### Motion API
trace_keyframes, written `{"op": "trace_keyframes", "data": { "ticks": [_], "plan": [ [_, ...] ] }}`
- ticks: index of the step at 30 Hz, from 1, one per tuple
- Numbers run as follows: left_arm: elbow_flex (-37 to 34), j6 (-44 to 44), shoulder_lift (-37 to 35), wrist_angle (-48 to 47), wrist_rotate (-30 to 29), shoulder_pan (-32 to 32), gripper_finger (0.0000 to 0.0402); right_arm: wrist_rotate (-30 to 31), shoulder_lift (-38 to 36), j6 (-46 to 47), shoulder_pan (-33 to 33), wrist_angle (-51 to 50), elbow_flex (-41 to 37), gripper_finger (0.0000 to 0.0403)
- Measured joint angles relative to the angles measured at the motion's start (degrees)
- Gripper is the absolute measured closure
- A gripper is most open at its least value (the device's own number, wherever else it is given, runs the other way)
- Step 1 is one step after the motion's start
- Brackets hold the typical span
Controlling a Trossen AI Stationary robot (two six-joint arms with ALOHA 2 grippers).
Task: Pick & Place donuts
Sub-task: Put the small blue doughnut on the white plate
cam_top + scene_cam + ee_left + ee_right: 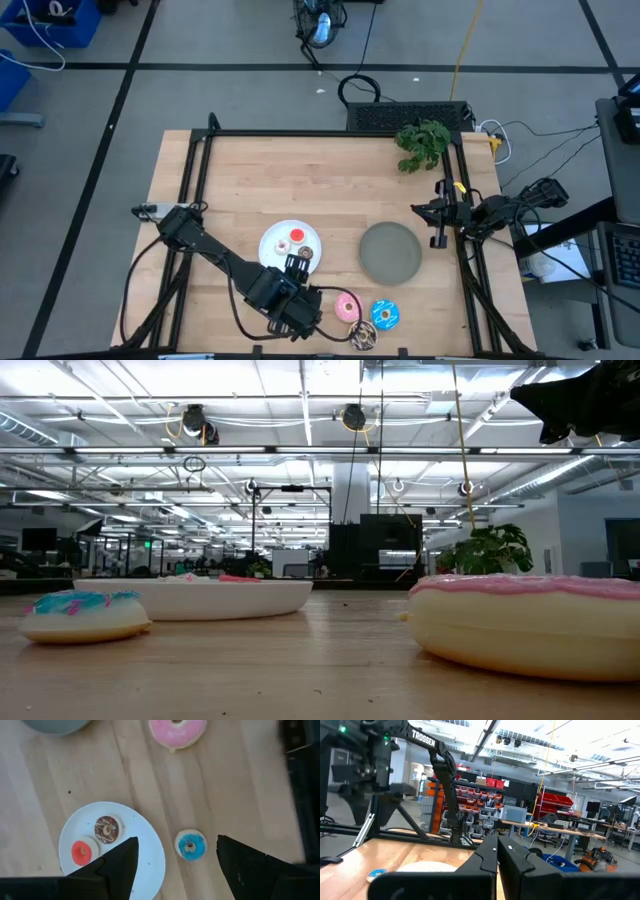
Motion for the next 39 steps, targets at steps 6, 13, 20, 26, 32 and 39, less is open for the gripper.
{"op": "trace_keyframes", "data": {
  "ticks": [6, 13, 20, 26, 32, 39],
  "plan": [
    [-9.1, -1.3, 0.0, 3.8, -3.3, 0.0, 0.0133, 0.0, 0.0, 0.1, 0.0, 0.0, 0.0, 0.0403],
    [-19.1, -0.6, 0.2, 10.1, -0.8, -2.3, 0.0133, 0.0, 0.1, 0.3, 0.0, -0.5, 0.0, 0.0403],
    [-22.2, 12.7, 0.1, 12.1, 1.3, -5.9, 0.0133, 0.0, 0.1, 0.3, 0.0, -0.5, 0.0, 0.0403],
    [-23.2, 20.6, 0.1, 12.6, 1.3, -6.5, 0.0133, 0.0, 0.1, 1.5, 0.0, -0.5, 0.0, 0.0403],
    [-25.3, 25.6, 0.1, 15.8, -1.4, -5.4, 0.0133, 0.0, 0.1, 1.9, 0.0, -0.9, 0.0, 0.0403],
    [-26.4, 37.3, 0.1, 17.1, -0.1, -5.6, 0.0133, 0.0, 0.1, 3.4, 0.0, -1.6, 0.0, 0.0403]
  ]
}}
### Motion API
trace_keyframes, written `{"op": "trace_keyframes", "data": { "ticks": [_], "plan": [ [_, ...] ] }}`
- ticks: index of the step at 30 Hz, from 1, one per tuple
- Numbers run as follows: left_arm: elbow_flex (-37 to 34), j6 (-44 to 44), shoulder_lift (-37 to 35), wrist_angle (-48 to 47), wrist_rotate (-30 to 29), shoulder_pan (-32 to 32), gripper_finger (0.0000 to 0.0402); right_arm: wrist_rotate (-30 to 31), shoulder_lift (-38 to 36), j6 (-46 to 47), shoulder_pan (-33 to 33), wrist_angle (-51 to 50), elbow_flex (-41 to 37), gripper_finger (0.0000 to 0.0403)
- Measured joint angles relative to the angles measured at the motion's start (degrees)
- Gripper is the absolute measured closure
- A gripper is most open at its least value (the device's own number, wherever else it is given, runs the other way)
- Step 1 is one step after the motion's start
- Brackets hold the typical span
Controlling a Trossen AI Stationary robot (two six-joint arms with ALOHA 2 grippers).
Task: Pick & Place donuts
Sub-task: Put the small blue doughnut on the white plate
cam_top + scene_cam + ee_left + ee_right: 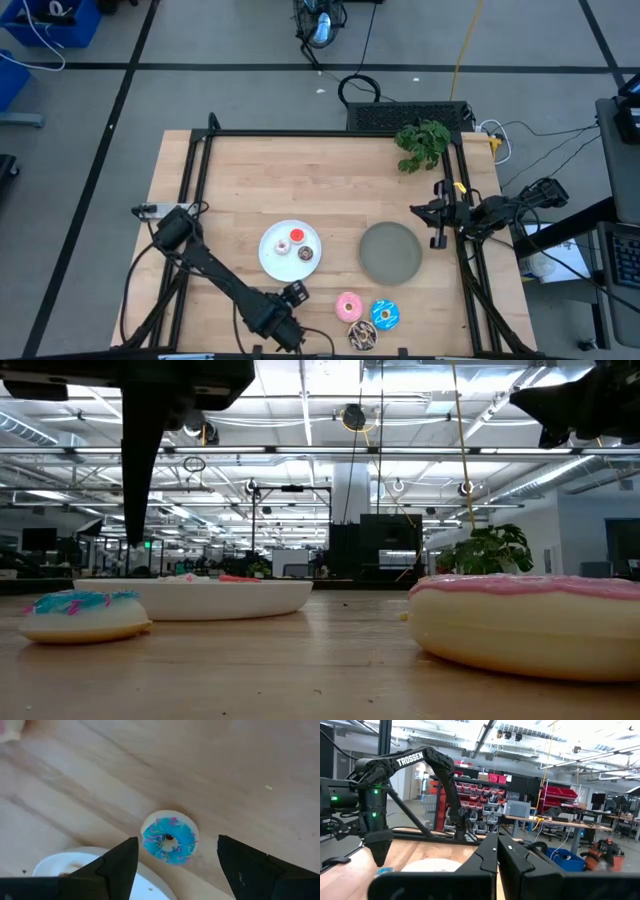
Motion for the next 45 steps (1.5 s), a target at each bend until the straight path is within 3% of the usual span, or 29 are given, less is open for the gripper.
{"op": "trace_keyframes", "data": {
  "ticks": [9, 24, 36, 41, 45],
  "plan": [
    [0.0, 9.1, 0.0, 0.2, -1.1, 1.8, 0.0133, -0.1, 0.0, 3.0, 0.0, -0.8, 0.0, 0.0403],
    [0.0, 11.9, 0.2, 0.6, 4.9, 3.6, 0.0133, -0.2, 0.0, 3.0, 0.0, -2.0, 0.1, 0.0403],
    [-0.2, 10.7, 0.5, -0.3, 4.5, 3.4, 0.0133, -0.2, 0.1, 3.2, 0.0, -2.4, 0.1, 0.0403],
    [-4.2, 10.6, 0.5, 1.7, 4.8, 3.9, 0.0133, -0.2, 0.1, 3.2, 0.0, -2.4, 0.0, 0.0403],
    [-7.5, 12.8, 0.5, 4.4, 1.1, 3.9, 0.0133, -0.2, 0.1, 3.2, 0.0, -2.6, 0.0, 0.0403]
  ]
}}
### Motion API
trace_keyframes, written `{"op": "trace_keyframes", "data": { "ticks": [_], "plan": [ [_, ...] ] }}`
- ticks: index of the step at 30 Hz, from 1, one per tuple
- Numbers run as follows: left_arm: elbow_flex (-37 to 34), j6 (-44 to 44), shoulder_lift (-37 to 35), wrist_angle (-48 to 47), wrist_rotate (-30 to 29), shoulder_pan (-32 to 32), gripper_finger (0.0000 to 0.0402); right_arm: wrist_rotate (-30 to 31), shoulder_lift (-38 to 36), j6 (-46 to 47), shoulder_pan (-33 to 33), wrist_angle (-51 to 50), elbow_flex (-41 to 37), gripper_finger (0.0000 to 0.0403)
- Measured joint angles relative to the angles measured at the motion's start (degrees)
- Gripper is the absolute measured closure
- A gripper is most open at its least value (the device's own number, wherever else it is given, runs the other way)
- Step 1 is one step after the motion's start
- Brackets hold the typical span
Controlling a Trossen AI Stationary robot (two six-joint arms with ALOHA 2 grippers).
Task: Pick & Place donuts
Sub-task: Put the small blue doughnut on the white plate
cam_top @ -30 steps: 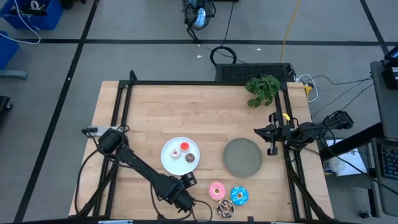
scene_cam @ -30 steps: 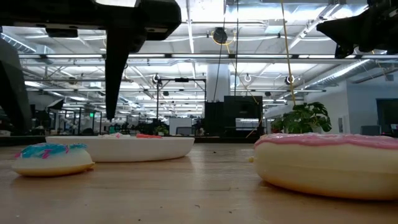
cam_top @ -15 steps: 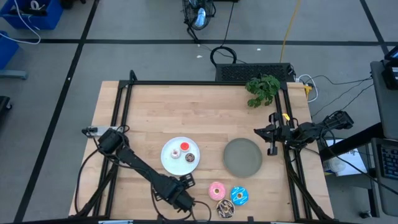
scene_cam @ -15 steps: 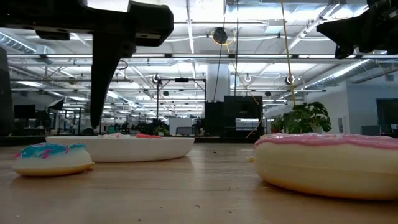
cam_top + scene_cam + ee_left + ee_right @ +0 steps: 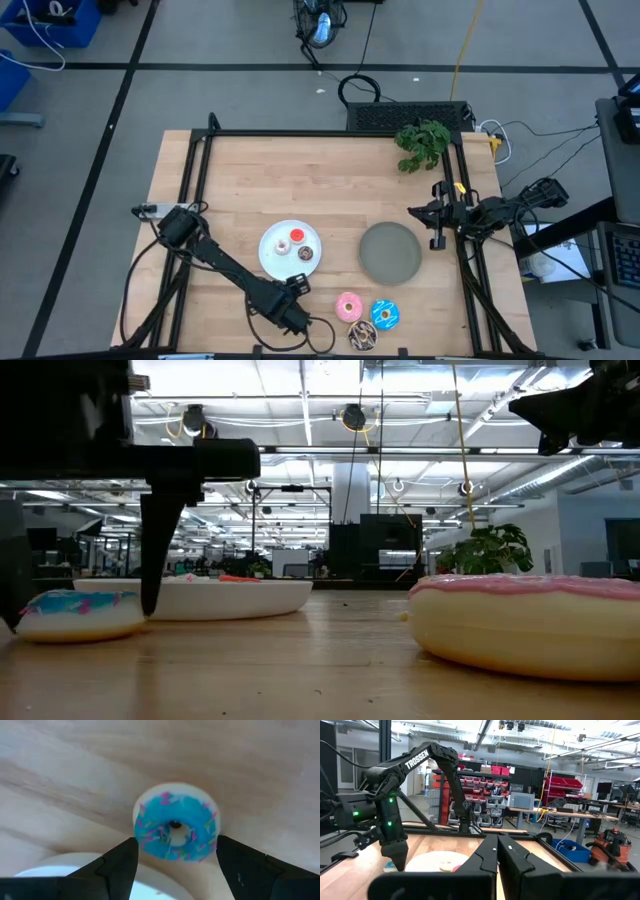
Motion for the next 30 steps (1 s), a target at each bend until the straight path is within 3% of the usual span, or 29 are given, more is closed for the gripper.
{"op": "trace_keyframes", "data": {
  "ticks": [8, 20, 30],
  "plan": [
    [0.7, 2.2, 0.0, 4.3, -2.3, -0.2, 0.0133, 0.0, 0.0, -0.3, 0.0, 0.0, 0.0, 0.0403],
    [1.4, 1.0, 0.0, 6.5, 5.8, 0.1, 0.0133, 0.0, 0.0, -0.4, 0.0, 0.0, 0.0, 0.0403],
    [1.4, -1.1, 0.0, 7.8, 7.9, 1.5, 0.0133, 0.0, 0.0, -0.4, 0.0, 0.0, 0.0, 0.0403]
  ]
}}
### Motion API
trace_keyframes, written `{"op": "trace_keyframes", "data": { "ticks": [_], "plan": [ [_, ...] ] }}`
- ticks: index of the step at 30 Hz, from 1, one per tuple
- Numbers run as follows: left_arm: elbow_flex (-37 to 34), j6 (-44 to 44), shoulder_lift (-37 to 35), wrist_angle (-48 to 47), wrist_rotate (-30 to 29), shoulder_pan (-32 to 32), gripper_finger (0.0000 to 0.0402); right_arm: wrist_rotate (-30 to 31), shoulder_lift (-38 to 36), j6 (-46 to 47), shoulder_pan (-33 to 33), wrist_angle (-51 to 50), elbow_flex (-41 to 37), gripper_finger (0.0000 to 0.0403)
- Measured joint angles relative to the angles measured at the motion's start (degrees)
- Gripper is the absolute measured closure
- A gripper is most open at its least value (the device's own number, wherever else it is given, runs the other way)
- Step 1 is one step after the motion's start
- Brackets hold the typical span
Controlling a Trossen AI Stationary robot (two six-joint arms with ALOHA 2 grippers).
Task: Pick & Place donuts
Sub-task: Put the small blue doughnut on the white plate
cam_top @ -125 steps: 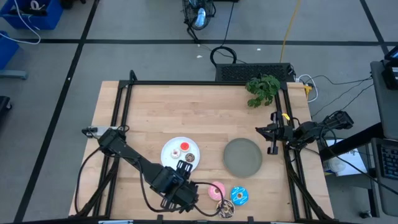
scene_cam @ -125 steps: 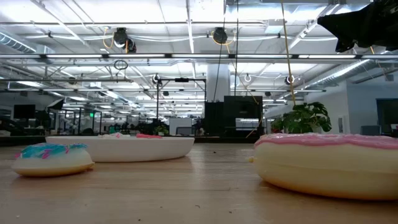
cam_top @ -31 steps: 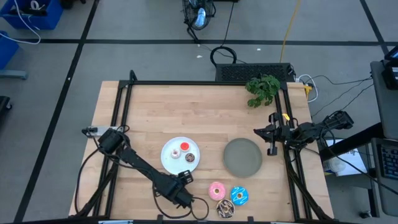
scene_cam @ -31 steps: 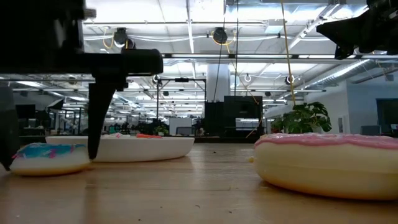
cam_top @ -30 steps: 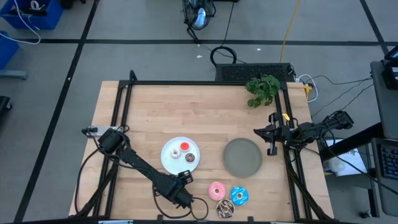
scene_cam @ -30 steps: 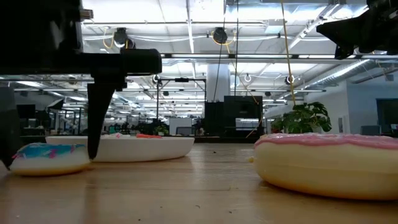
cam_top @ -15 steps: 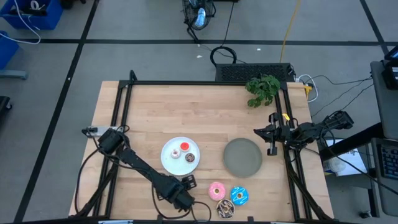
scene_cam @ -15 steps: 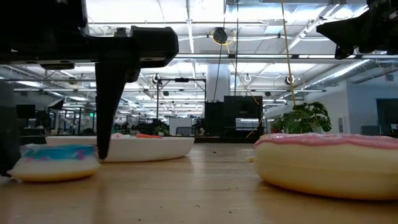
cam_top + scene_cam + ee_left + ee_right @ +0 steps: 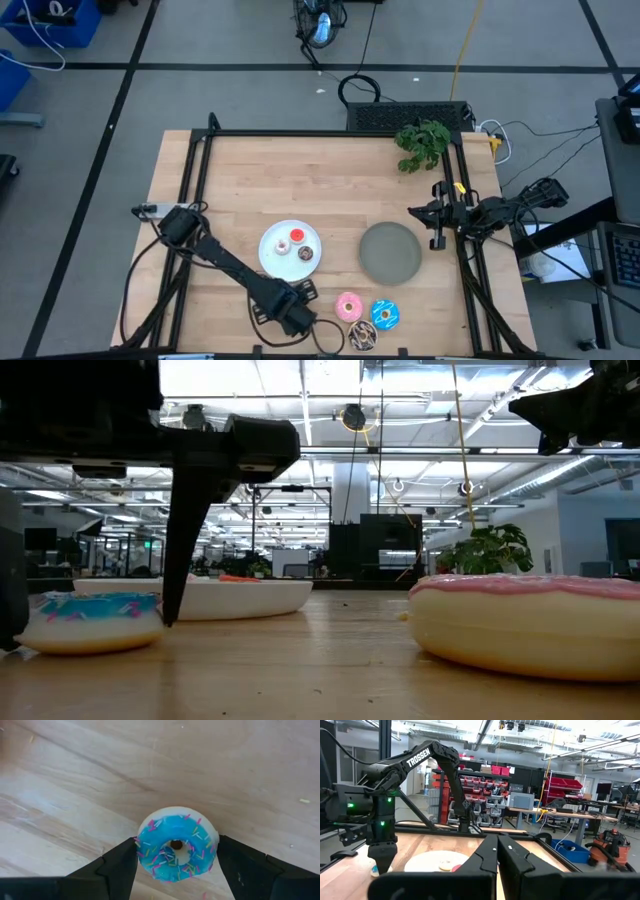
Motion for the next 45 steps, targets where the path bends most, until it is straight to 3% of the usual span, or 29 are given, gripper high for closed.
{"op": "trace_keyframes", "data": {
  "ticks": [5, 18, 29, 34, 45],
  "plan": [
    [0.0, -0.2, 0.0, 0.5, 2.2, 0.7, 0.0148, 0.0, 0.0, 0.0, 0.0, 0.0, 0.0, 0.0403],
    [3.8, -4.9, 0.0, 1.4, 0.8, 0.7, 0.0299, 0.0, 0.0, 0.0, 0.0, 0.0, 0.0, 0.0403],
    [14.4, -14.3, -2.4, -16.4, -6.0, 4.3, 0.0354, 0.0, 0.0, 0.9, 0.0, 0.0, 0.0, 0.0403],
    [10.8, -19.5, -6.3, -18.4, -5.3, 9.1, 0.0362, -0.1, 0.0, 1.3, 0.0, 0.0, 0.0, 0.0403],
    [-6.8, -21.7, -11.0, -6.5, 1.8, 13.2, 0.036, -1.5, 0.0, 0.9, 0.0, 0.0, 0.1, 0.0403]
  ]
}}
